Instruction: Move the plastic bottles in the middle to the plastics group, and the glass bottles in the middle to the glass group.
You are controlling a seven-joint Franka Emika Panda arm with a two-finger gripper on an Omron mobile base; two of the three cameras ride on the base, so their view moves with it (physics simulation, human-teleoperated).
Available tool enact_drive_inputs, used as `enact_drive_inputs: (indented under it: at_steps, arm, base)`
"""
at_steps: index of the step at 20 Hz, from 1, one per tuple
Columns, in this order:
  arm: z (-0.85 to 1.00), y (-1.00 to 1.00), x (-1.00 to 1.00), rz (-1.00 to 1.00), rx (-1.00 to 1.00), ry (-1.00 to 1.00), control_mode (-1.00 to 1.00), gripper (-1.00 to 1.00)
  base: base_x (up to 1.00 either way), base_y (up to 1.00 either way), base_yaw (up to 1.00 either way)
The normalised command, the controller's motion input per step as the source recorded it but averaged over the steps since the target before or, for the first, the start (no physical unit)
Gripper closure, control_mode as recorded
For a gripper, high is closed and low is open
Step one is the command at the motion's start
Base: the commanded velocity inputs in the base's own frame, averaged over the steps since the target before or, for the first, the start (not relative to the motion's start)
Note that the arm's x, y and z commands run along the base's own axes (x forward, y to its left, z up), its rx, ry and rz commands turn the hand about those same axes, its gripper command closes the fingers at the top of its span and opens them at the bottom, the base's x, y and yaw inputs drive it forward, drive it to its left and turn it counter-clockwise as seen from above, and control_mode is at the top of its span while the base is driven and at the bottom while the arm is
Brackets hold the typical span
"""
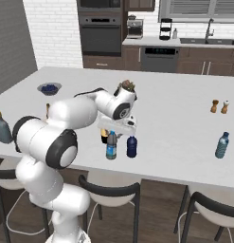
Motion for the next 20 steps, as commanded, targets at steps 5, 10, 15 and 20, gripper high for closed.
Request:
enact_drive_inputs:
  at_steps: [5, 10, 15, 20]
  arm:
    - [0.30, -0.18, -0.76, -0.01, 0.04, -0.02, -1.00, 1.00]
    - [0.24, -0.49, -0.52, -0.06, -0.04, -0.02, -1.00, 1.00]
    - [0.04, -0.74, -0.26, -0.14, -0.16, 0.00, -1.00, 1.00]
    - [0.00, -0.88, -0.06, -0.11, -0.16, -0.05, -1.00, 1.00]
  base:
    - [0.00, 0.00, 0.00]
    - [0.00, 0.00, 0.00]
    - [0.00, 0.00, 0.00]
    - [0.00, 0.00, 0.00]
